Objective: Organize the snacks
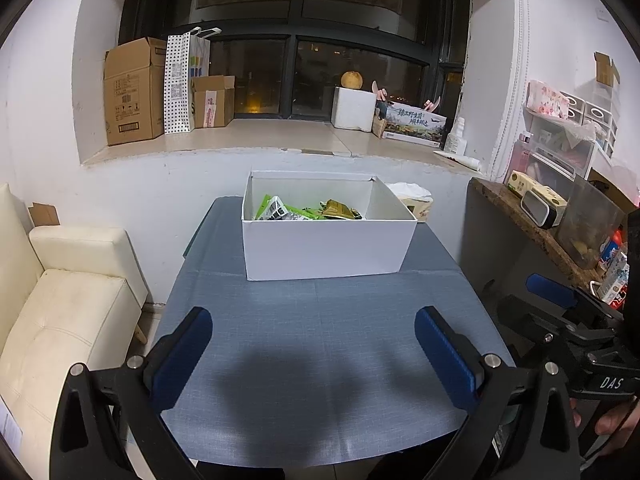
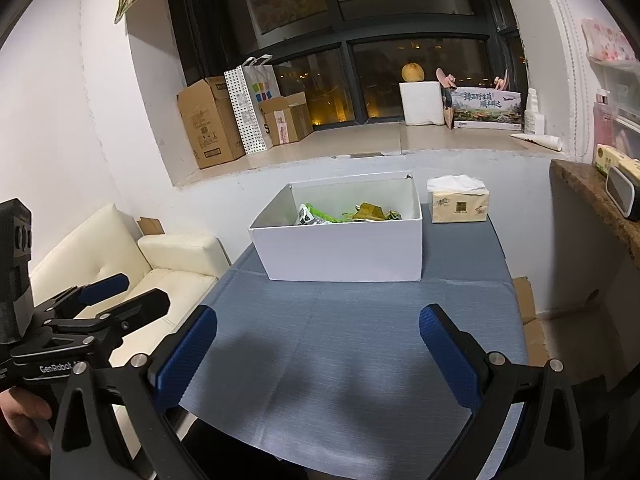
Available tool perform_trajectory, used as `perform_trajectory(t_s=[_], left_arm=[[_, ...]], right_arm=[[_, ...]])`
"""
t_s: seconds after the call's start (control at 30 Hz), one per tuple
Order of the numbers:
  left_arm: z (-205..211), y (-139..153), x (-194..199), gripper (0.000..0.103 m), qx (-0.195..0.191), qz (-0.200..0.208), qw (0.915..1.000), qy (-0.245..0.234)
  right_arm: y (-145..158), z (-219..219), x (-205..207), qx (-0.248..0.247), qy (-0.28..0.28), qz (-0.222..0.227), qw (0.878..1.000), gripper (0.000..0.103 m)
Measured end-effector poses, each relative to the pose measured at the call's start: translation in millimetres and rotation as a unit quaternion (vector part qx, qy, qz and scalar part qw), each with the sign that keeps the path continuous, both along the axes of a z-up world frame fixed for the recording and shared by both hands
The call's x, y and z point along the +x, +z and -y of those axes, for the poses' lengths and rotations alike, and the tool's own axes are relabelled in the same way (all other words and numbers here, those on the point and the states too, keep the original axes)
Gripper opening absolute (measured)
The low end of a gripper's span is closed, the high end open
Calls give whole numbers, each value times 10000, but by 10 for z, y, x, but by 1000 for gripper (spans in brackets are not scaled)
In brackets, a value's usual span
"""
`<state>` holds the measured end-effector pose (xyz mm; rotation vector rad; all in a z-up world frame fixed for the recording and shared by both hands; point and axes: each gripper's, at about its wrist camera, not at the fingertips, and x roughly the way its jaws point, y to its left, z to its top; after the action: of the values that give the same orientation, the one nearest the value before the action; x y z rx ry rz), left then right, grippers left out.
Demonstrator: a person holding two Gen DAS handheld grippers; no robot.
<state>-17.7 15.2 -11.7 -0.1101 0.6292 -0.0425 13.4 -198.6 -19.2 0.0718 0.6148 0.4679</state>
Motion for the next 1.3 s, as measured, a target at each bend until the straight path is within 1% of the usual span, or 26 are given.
perform_trajectory(t_s=[1.3], left_arm=[[31, 45, -52, 103, 34, 56, 10000, -24]], right_arm=[[43, 34, -12, -26, 10, 26, 10000, 103]])
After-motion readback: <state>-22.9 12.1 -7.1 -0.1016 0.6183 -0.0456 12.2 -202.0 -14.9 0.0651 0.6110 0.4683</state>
